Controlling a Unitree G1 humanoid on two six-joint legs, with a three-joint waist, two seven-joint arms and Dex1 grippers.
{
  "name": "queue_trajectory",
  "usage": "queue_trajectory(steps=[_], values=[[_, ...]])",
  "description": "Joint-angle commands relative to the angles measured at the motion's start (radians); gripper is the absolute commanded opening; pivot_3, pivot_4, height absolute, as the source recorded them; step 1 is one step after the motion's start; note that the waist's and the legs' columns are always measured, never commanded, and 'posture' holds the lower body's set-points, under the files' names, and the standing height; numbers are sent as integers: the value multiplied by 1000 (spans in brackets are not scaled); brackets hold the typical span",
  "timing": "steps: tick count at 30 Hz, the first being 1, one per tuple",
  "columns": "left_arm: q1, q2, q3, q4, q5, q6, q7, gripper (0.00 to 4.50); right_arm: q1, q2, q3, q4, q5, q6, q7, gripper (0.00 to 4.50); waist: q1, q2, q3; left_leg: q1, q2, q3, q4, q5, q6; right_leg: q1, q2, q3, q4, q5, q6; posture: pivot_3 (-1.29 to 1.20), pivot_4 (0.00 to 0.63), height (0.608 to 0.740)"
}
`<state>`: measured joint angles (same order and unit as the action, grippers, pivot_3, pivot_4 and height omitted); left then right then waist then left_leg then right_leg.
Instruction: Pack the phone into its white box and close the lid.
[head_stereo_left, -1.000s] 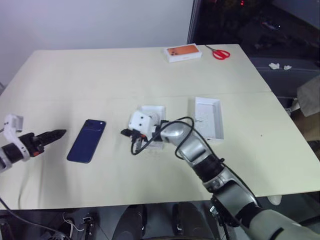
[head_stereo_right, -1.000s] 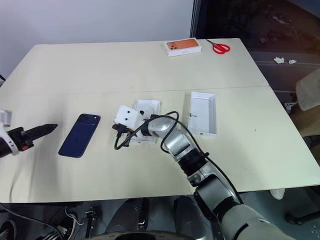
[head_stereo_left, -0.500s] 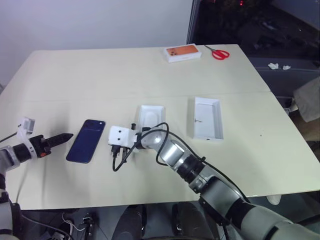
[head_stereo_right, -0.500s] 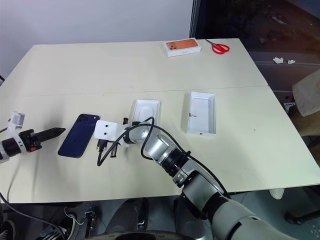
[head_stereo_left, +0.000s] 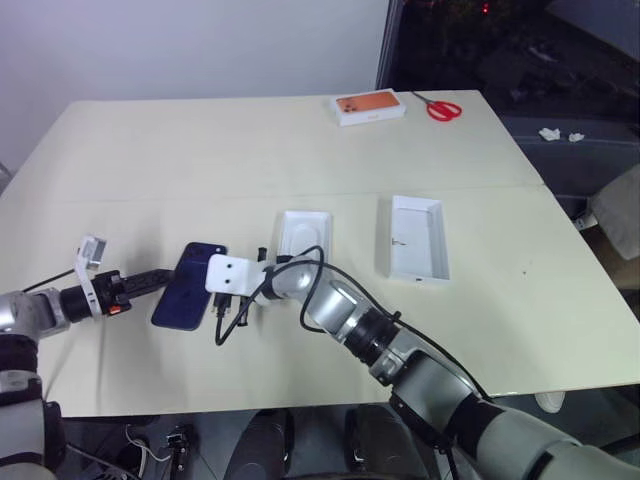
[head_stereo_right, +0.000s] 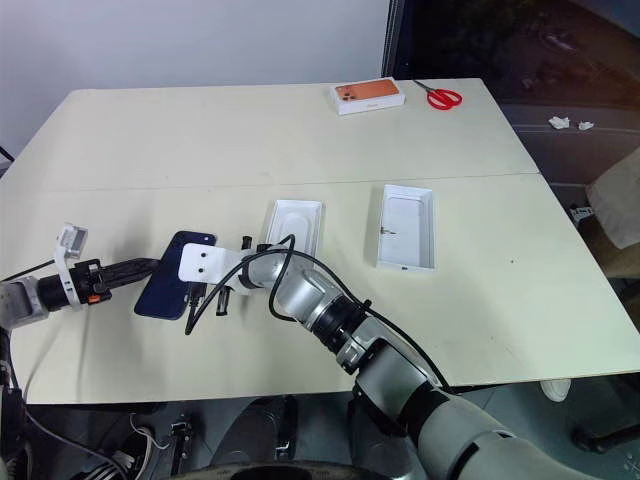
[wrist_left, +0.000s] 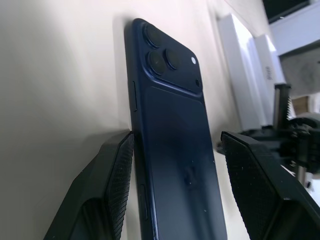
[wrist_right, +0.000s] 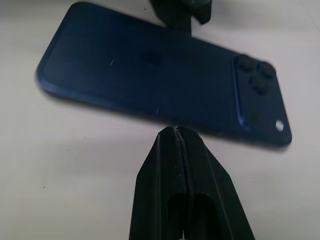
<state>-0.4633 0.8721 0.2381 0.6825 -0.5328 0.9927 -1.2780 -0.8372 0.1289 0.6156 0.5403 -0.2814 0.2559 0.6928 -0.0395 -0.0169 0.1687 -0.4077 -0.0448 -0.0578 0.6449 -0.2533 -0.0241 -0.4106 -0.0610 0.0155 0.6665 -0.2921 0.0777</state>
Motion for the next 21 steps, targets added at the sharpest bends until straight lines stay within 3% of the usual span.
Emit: queue_trajectory(steps=[1,14,21], values=[[39,-39,-59,-18,3,64,-4,2935,-24,12,0,2,-15,-19,-12,22,-1,0,0,0,0,0,0,0,0,0,0,0,0,0,0,0,150,740],[74,-85,-39,-117,-27,140,55,2935,-48,-19,35,-32,-87,19,48,22,2,8,-6,2,-1,0,0,-1,1,3,-1,0,-1,0,0,0,150,740],[50,-128,64,-164,-115,230,99,2935,-35,-24,49,-58,-103,34,78,22,6,8,-7,2,-1,0,1,-1,1,3,-1,0,0,0,0,0,150,740]])
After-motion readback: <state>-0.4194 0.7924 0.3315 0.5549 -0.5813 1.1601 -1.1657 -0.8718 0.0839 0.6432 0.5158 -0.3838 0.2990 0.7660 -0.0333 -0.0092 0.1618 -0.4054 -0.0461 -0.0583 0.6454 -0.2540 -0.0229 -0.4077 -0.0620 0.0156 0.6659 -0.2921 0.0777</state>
